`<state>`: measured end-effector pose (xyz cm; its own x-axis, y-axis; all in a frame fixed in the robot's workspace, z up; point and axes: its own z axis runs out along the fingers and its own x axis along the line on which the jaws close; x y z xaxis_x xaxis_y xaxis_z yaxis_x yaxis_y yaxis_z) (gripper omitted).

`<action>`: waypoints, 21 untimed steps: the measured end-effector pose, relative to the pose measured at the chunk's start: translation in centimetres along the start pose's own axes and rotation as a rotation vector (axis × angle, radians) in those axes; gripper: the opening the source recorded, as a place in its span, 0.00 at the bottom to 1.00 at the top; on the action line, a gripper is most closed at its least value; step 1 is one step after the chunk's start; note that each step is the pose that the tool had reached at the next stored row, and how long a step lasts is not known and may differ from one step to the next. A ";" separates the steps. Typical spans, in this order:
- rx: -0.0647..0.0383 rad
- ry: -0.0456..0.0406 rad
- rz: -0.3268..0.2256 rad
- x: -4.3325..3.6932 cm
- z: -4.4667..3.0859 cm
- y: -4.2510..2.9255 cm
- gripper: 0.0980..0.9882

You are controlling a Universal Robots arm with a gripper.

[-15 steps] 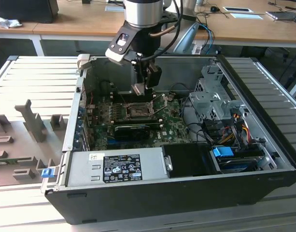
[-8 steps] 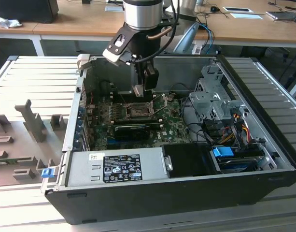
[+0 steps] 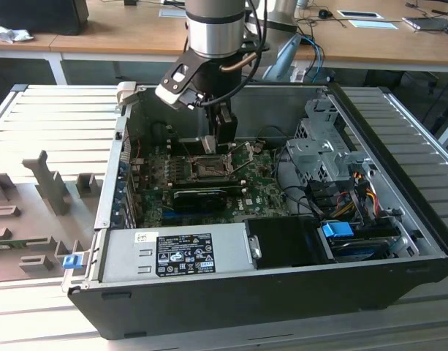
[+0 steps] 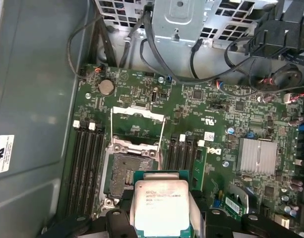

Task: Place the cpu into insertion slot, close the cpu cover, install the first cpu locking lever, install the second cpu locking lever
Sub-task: 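Place the cpu into insertion slot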

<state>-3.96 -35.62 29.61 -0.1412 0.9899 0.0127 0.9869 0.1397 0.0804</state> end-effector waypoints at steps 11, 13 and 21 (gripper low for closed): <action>0.000 0.0000 0.001 -0.01 0.56 -0.05 0.48; 0.000 -0.0006 0.001 -0.01 0.67 -0.05 0.48; 0.000 -0.0005 0.001 -0.01 1.07 -0.09 0.48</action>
<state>-3.96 -35.62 28.54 -0.1403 0.9900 0.0123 0.9870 0.1389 0.0803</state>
